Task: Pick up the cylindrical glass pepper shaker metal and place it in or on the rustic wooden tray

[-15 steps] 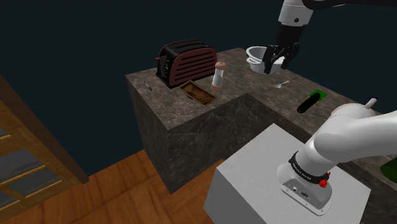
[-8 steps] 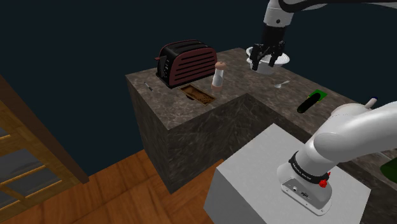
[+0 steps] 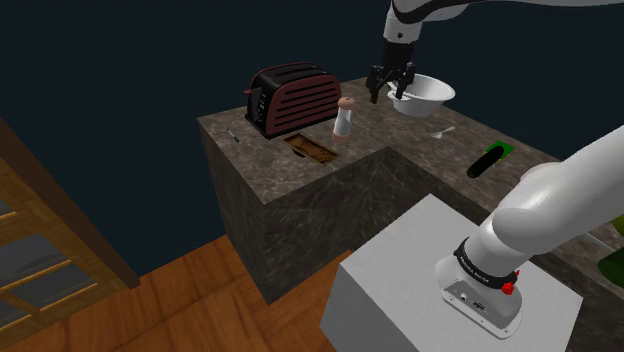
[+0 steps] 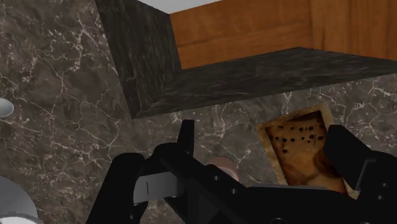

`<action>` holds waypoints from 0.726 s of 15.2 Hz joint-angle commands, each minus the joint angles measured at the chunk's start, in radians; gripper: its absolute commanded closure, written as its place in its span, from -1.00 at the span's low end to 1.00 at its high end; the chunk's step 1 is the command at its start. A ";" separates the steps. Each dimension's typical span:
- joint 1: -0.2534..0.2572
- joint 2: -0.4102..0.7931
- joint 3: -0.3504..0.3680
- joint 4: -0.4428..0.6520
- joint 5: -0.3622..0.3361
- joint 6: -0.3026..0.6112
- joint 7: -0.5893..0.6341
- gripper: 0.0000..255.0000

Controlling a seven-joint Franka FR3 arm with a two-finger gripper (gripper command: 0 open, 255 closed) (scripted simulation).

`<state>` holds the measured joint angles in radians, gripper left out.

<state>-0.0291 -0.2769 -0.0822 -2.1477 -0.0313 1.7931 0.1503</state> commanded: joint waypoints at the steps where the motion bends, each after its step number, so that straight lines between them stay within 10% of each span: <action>1: -0.003 0.082 -0.009 0.055 0.007 0.026 -0.005 -1.00; 11: -0.031 0.488 -0.037 0.444 0.063 0.036 -0.034 -1.00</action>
<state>-0.0580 0.1596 -0.1187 -1.7646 0.0240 1.8394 0.1155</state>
